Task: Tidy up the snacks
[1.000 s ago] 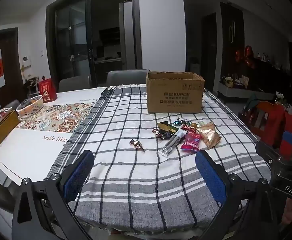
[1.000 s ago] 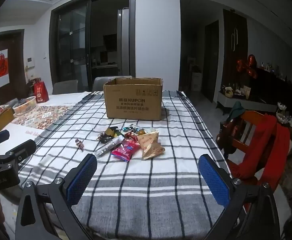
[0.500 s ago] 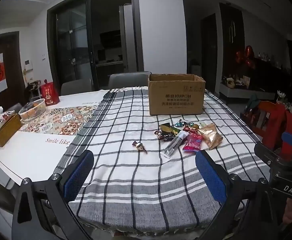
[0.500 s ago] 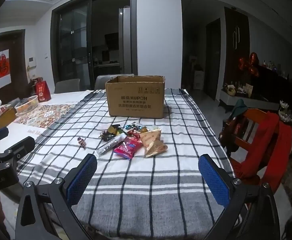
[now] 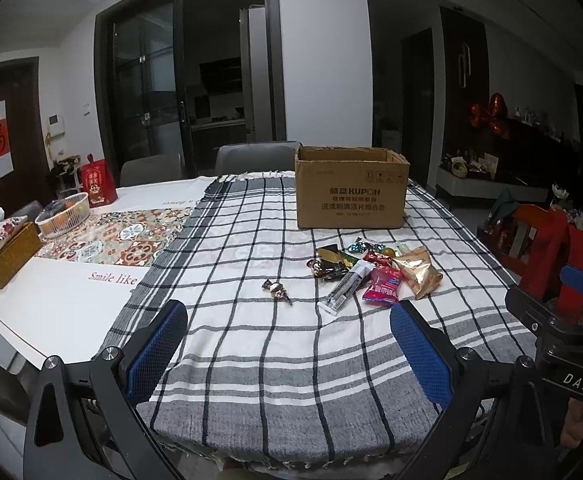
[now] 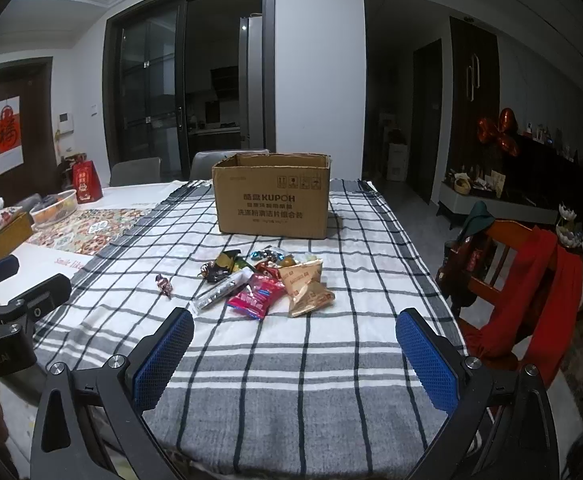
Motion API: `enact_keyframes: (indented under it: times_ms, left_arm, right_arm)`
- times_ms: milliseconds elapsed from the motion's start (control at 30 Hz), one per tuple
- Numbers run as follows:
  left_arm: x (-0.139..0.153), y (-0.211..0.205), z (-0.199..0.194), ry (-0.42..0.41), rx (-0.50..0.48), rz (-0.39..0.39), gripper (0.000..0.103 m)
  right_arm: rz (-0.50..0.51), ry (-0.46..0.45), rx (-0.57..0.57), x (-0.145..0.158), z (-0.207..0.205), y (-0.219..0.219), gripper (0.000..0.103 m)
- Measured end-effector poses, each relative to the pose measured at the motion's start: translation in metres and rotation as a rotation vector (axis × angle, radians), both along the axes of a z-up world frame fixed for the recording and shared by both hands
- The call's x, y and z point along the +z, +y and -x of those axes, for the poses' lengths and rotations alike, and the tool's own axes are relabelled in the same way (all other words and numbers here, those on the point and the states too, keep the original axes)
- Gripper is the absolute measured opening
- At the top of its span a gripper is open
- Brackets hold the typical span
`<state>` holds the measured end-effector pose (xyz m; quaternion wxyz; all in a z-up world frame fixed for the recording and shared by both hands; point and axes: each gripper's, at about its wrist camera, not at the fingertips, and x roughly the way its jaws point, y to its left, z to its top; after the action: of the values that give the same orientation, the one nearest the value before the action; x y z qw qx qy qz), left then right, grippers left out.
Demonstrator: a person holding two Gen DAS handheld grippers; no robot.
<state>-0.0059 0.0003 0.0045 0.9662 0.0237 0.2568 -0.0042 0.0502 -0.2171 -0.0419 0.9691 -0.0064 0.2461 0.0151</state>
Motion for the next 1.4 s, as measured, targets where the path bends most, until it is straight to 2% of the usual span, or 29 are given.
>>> enact_keyframes:
  times_ms: [1400]
  left_arm:
    - [0.001, 0.0016, 0.0019, -0.013, 0.013, -0.012, 0.103]
  right_arm:
    - [0.007, 0.001, 0.004, 0.0016, 0.0003, 0.0009, 0.102]
